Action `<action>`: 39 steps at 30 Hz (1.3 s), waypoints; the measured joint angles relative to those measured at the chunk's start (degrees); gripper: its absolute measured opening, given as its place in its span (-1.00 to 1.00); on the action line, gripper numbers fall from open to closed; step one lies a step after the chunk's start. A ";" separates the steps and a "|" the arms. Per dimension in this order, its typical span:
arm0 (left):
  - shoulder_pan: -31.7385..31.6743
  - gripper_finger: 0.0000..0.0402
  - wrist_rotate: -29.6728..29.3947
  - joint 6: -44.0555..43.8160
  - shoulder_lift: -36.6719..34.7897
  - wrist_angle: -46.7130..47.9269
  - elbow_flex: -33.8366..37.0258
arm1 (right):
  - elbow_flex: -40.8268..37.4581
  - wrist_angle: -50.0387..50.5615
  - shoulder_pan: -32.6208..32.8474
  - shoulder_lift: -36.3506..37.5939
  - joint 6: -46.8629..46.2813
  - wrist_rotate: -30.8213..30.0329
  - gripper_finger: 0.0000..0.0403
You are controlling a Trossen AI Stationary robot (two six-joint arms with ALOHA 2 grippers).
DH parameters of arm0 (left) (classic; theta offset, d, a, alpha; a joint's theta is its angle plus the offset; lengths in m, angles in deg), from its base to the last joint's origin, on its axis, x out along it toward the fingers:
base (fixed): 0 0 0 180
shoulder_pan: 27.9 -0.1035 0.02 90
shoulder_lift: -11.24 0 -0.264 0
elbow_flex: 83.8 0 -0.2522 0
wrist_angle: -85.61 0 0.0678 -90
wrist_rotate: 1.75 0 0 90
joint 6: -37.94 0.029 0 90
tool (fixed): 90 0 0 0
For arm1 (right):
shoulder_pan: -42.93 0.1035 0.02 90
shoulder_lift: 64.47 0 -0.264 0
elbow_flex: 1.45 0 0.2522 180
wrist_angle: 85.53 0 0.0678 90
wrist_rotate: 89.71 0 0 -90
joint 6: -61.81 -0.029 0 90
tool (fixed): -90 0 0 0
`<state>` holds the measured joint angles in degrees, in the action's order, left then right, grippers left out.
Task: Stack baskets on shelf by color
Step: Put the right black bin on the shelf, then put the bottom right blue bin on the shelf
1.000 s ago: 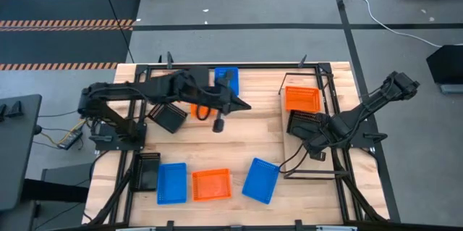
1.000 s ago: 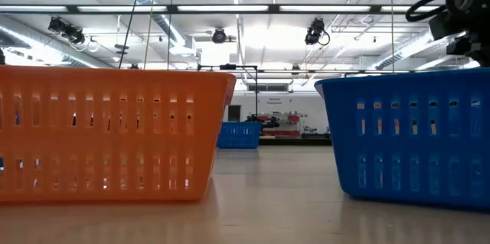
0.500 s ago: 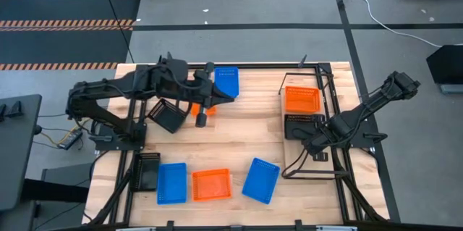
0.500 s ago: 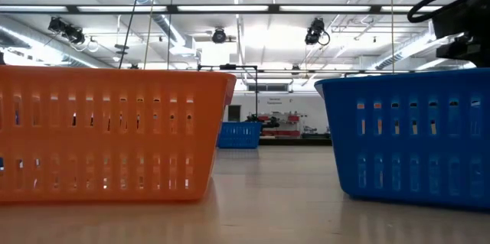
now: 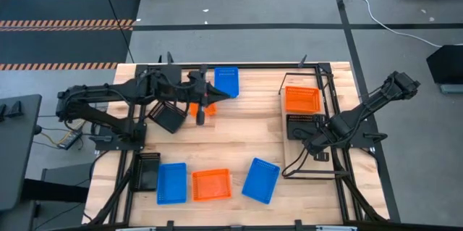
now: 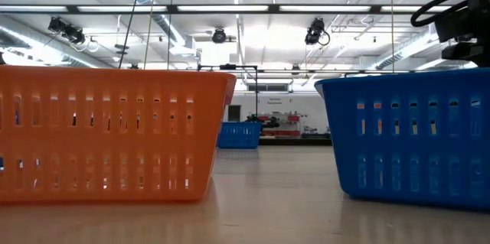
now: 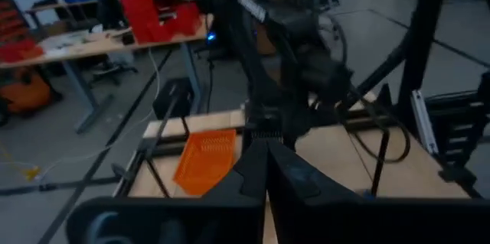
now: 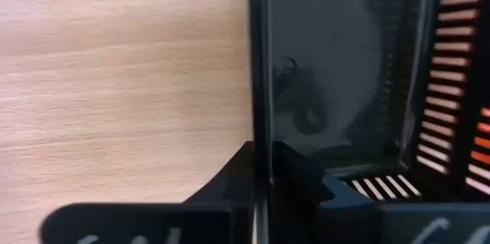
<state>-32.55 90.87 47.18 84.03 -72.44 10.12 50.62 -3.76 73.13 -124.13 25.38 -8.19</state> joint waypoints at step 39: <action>-6.77 -0.52 -13.06 -14.62 -7.84 -11.03 44.98 | 22.45 -9.76 -10.29 -11.90 11.47 -3.56 -0.33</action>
<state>-39.32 77.81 32.57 76.19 -83.47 55.11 73.07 -13.52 62.84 -136.03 36.85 -11.75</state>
